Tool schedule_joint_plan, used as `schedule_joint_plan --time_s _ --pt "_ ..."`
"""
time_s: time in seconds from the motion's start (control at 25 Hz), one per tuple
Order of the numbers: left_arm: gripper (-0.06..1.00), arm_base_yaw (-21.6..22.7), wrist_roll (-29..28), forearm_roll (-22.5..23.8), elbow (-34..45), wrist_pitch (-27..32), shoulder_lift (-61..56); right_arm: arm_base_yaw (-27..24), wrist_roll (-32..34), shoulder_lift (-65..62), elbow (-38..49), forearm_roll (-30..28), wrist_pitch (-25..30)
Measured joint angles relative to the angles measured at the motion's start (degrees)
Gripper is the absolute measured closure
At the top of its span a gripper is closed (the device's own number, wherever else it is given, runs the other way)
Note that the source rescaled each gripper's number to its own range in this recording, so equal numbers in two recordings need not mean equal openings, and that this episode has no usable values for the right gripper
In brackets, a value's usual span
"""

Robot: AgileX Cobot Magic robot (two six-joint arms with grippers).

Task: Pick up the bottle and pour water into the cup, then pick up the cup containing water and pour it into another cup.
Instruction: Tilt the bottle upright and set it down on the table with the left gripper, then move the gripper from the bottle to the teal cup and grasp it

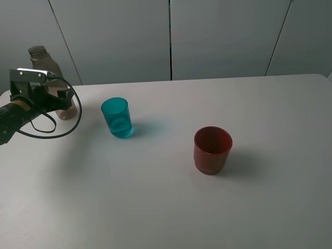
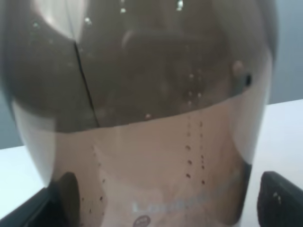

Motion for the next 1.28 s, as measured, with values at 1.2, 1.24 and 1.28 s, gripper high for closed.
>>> schedule_joint_plan --time_s 1.2,1.24,1.28 --pt "-0.06 0.1 2.4 0.0 10.9 7.9 -14.8 0.0 0.0 0.0 0.0 0.0 0.0" --pt "-0.06 0.1 2.4 -0.2 11.4 8.4 -15.6 0.0 0.0 0.0 0.0 0.0 0.0" --pt "-0.06 0.1 2.4 -0.2 12.0 9.1 -16.5 0.0 0.0 0.0 0.0 0.0 0.0"
